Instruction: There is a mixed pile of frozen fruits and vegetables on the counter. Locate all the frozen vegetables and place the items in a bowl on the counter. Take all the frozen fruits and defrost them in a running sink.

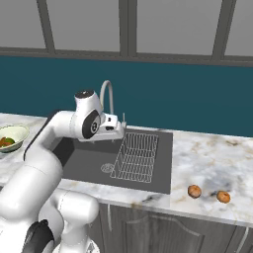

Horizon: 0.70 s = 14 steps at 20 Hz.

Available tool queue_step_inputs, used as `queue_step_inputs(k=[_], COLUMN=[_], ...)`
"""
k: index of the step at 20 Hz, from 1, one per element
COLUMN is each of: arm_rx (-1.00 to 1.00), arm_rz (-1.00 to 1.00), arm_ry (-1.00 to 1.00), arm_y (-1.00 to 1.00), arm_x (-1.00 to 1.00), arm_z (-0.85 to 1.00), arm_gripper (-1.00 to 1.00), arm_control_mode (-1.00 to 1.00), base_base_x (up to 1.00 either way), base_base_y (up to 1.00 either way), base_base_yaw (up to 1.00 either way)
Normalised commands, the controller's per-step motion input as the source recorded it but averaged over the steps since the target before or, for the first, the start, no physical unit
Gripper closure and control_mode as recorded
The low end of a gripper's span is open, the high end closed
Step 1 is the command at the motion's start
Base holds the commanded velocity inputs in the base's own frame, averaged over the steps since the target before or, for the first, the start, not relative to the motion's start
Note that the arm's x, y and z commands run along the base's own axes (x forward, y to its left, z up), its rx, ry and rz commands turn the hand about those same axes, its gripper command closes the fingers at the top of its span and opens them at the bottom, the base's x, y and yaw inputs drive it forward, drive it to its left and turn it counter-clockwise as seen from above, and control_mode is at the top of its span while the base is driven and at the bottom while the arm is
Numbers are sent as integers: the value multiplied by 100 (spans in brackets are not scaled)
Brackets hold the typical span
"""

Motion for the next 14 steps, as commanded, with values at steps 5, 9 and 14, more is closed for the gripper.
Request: queue_step_inputs(k=[5,9,14], arm_rx=[0,0,0], arm_rz=[-1,-4,-13], arm_ry=[0,0,3], arm_y=[-47,-39,-32], arm_x=[0,0,0], arm_z=[0,0,0], arm_gripper=[-100,-100,-100], arm_control_mode=[-100,-100,-100], base_base_x=[0,0,0], base_base_y=[0,0,0], base_base_yaw=[0,0,0])
